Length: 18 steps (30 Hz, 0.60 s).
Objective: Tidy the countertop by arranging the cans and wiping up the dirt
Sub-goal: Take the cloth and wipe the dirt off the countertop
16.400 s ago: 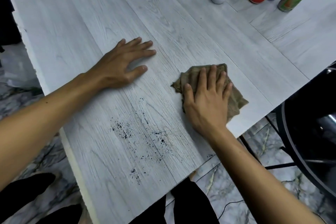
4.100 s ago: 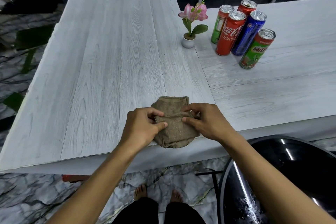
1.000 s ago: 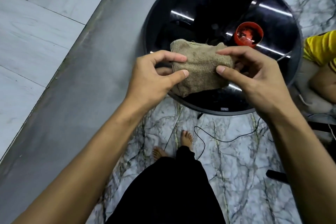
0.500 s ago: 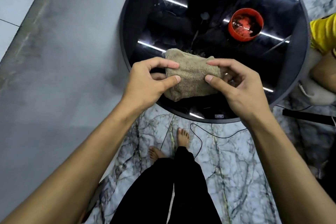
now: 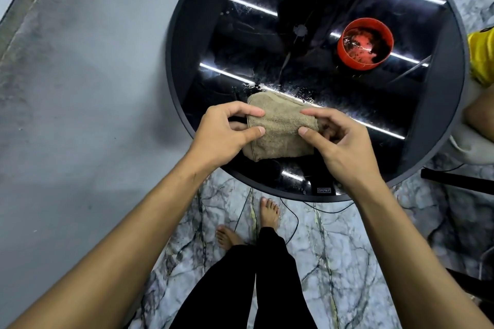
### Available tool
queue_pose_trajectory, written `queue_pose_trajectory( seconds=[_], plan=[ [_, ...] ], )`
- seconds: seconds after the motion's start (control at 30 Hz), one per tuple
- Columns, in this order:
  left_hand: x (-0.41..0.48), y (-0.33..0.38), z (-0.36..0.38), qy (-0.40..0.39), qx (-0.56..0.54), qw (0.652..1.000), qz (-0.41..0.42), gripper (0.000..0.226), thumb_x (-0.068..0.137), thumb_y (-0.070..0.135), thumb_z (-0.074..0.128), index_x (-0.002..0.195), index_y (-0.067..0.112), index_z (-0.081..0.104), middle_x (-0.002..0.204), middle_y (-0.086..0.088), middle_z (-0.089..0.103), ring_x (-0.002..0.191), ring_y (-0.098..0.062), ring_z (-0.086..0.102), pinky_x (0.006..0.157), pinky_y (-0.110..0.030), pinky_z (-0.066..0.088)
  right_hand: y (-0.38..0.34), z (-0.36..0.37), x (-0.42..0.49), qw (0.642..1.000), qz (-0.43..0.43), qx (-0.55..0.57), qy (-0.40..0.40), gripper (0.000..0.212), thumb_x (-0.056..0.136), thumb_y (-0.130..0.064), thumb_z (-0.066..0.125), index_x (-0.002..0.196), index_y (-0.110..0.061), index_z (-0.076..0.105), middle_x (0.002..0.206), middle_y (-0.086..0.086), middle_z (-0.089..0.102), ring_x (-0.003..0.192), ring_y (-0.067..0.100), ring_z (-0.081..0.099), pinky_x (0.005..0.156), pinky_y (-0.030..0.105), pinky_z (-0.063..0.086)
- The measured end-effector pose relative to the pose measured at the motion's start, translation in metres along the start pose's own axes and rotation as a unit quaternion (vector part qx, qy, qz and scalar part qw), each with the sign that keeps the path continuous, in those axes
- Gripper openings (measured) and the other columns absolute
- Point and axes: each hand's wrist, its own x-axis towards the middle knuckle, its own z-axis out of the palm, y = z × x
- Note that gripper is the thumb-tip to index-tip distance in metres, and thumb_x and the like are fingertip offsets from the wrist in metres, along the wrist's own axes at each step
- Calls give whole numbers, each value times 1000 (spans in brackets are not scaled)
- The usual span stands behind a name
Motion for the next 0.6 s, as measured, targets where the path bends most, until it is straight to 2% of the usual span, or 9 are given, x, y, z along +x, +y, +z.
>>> queue_pose_trajectory(
  seconds=[0.13,0.2,0.3,0.4,0.47,0.53,0.6],
  plan=[
    [2,-4,2,4,28,999,-15,25,83,17,86,104,28,78,121,1,69,90,-14,76,89,-39,62,10,4,5,999,18,-26,3,25,87,-21,81,109,-32,76,65,-24,53,62,3,41,61,15,38],
    [2,-5,3,19,56,998,-7,23,82,23,87,101,33,78,116,5,69,89,-10,75,88,-35,62,11,5,5,999,24,-45,6,24,88,-23,80,109,-33,76,65,-26,53,61,0,43,61,13,38],
    [1,-4,4,42,122,991,19,21,81,31,86,99,38,78,110,12,68,91,-2,69,86,-29,60,8,4,4,996,21,-85,17,26,87,-27,80,111,-35,76,81,-23,61,68,-6,51,68,10,38],
    [-4,-5,7,62,168,982,65,23,83,30,84,104,34,76,109,12,62,98,-7,62,87,-34,58,2,0,1,987,-10,-159,32,29,86,-38,80,114,-39,75,101,-11,58,92,-2,53,82,17,40],
    [-9,-5,7,79,187,975,87,27,85,34,81,112,34,74,113,14,55,104,-9,57,93,-36,55,-1,-3,-1,976,-33,-214,40,32,87,-46,76,117,-36,74,108,-9,54,108,10,50,90,20,39],
    [-13,-5,7,95,220,965,110,32,88,38,76,119,33,70,121,14,52,115,-10,54,102,-38,50,-5,-6,-2,963,-60,-260,38,40,89,-51,71,123,-30,71,114,-8,53,113,15,45,95,22,40],
    [-18,-4,6,102,249,953,138,35,90,37,73,125,31,67,131,13,51,126,-10,49,108,-37,44,-9,-9,0,950,-86,-300,15,46,92,-52,64,127,-24,69,122,-7,55,117,17,45,101,35,44]
  ],
)
